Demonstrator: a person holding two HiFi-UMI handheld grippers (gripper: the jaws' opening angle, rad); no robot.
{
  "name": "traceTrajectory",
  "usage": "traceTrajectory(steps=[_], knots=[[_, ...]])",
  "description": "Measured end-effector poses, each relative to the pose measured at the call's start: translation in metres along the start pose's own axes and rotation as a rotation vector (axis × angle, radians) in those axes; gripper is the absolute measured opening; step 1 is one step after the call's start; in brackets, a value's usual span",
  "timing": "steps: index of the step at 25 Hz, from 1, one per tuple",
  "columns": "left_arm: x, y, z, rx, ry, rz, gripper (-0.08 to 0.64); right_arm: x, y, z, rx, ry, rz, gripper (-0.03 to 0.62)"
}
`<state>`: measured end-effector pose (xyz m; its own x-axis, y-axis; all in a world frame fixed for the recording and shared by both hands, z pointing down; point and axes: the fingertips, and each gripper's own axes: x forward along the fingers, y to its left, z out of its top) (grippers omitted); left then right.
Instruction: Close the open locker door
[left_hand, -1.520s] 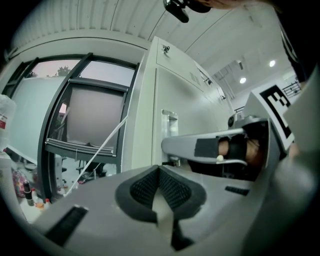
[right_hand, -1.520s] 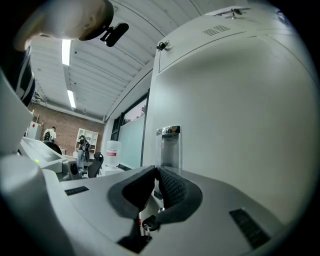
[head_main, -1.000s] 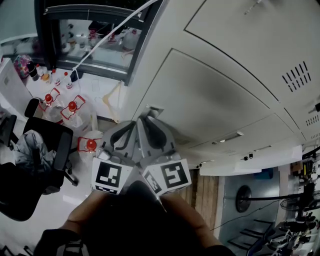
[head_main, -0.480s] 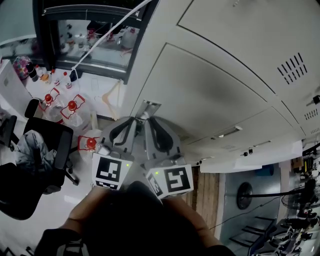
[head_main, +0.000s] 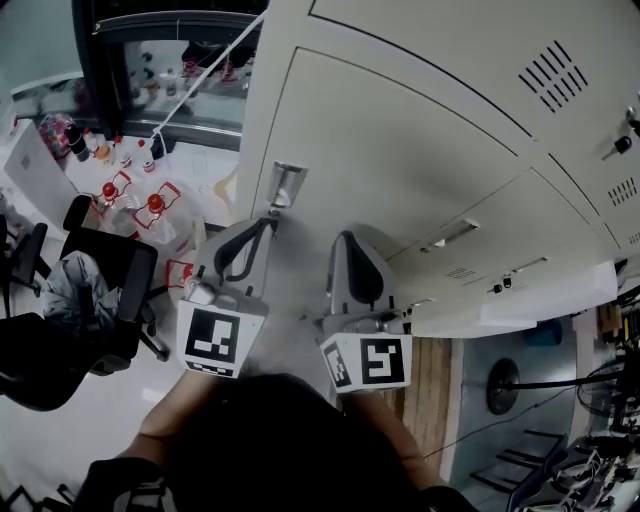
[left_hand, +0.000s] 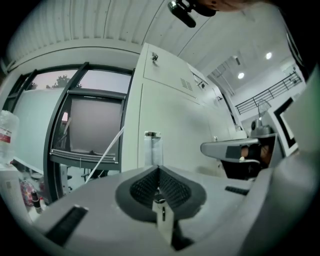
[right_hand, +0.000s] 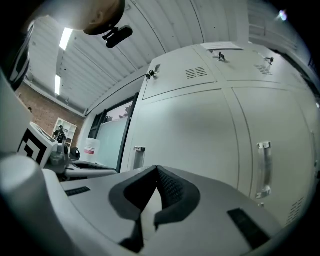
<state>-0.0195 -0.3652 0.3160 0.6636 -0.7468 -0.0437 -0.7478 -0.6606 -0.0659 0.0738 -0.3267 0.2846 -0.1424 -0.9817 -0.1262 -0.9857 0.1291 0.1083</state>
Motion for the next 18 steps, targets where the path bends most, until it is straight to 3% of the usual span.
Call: traceTrajectory(steps=[9, 18], knots=[[-0.041, -0.054, 0.041, 0.056, -0.03, 0.037, -0.002, -0.072, -0.04, 0.02, -0.02, -0.013, -0.066, 0.017], [-0.084, -0.098, 0.039, 0.103, -0.022, 0.07, -0.002, -0.14, -0.061, 0.008, 0.001, -0.03, -0.091, 0.017]])
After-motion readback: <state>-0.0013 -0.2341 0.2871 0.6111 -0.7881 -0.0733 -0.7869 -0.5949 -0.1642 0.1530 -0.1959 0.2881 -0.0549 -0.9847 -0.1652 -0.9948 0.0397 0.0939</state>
